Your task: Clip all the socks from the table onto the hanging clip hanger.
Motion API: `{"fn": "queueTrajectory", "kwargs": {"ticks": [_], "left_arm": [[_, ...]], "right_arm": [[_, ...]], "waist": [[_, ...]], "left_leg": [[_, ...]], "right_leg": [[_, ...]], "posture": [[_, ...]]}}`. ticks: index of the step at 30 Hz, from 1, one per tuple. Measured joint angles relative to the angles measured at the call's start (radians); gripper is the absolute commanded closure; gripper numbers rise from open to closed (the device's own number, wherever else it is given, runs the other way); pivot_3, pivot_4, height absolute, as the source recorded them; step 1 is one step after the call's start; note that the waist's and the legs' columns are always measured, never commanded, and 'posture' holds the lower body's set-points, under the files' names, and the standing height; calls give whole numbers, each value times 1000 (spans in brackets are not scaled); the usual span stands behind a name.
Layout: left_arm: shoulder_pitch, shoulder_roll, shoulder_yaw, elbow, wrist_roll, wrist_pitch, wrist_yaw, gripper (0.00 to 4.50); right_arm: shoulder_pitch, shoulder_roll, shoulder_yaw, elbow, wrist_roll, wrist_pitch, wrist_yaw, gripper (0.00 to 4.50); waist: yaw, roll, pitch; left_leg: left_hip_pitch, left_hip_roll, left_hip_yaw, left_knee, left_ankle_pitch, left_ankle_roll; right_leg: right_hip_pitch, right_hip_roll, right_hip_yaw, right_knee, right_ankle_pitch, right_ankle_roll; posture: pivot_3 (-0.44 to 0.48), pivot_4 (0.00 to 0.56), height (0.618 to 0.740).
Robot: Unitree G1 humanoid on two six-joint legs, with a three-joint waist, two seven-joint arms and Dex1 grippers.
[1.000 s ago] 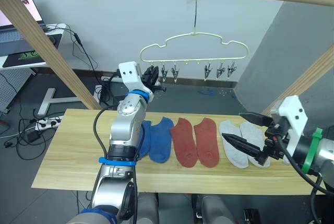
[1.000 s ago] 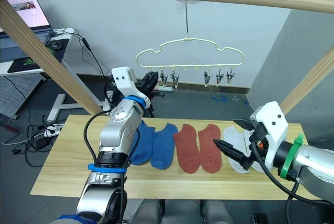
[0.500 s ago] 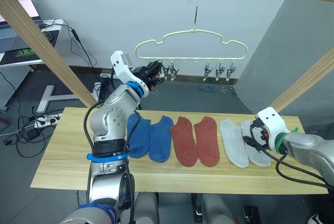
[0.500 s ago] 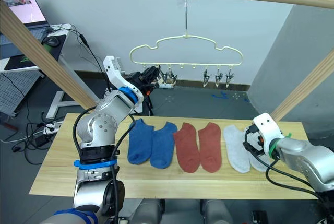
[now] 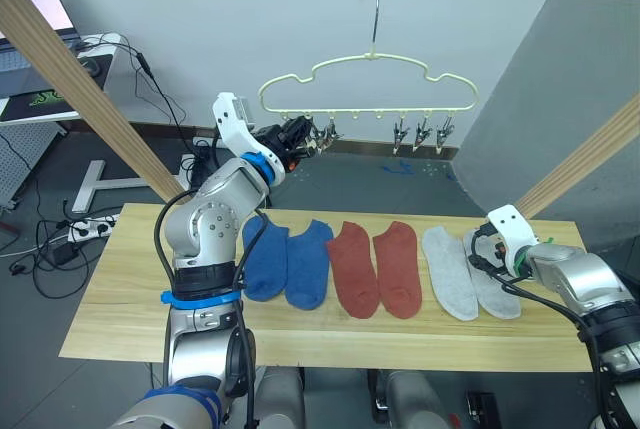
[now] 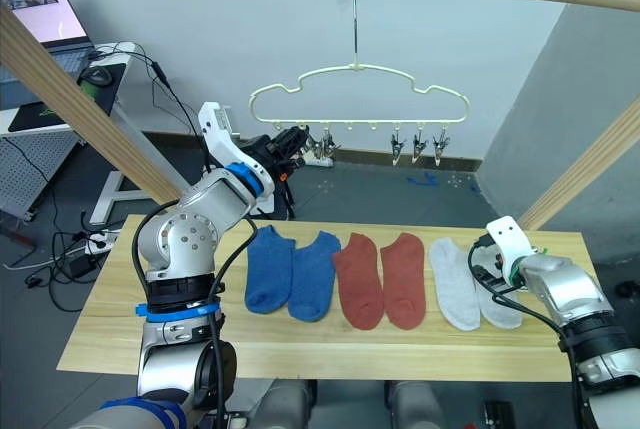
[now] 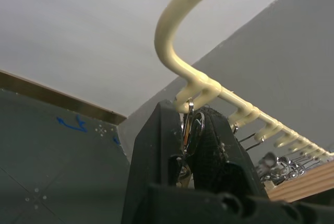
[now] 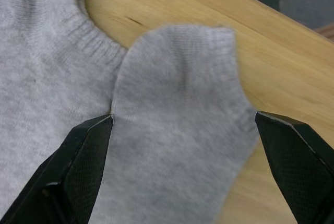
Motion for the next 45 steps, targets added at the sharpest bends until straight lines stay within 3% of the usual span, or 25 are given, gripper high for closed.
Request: {"fn": "queueTrajectory", "kwargs": {"ticks": [8,10,14,22,31,41,45], "left_arm": [[0,9,12,-8,-40,64,8,4252],[-1,15,14,-7,-47,74,9,4252],[-18,19,36,8,-73,88,18,4252],[-35,24,64,25,-84,102,20,4252],[-49,30,82,55,-107,111,15,4252],[-53,42,93,65,-124,139,19,4252],[-73,51,103,91,-136,153,22,4252]], "right_arm": [[-27,64,-101,88,-13,27,59,0],[-29,86,-132,100,-6,48,69,368],[-38,102,-171,118,-10,71,71,1570],[-37,110,-187,116,-37,77,84,4448],[6,112,-176,-3,-76,113,90,4448],[30,98,-241,-523,-27,393,66,4448],[-14,164,-257,-689,30,531,49,4448]], "waist": [[0,0,0],[-1,0,0],[-1,0,0],[-1,0,0],[-14,0,0],[-29,0,0],[-29,0,0]], "left_leg": [[2,0,0,0,0,0],[2,0,0,0,0,0],[3,0,0,0,0,0],[3,0,0,0,0,0],[2,0,0,0,0,-1],[2,0,0,0,0,-2],[2,0,0,0,0,-1]], "right_leg": [[1,0,0,1,1,1],[1,0,1,1,1,1],[2,0,0,1,1,1],[2,0,0,1,1,1],[1,0,1,1,1,1],[1,0,0,1,1,2],[1,0,0,1,1,2]], "posture": [[53,266,740],[53,266,740],[52,261,740],[25,257,740],[-49,250,740],[-40,245,740],[-34,242,740]]}}
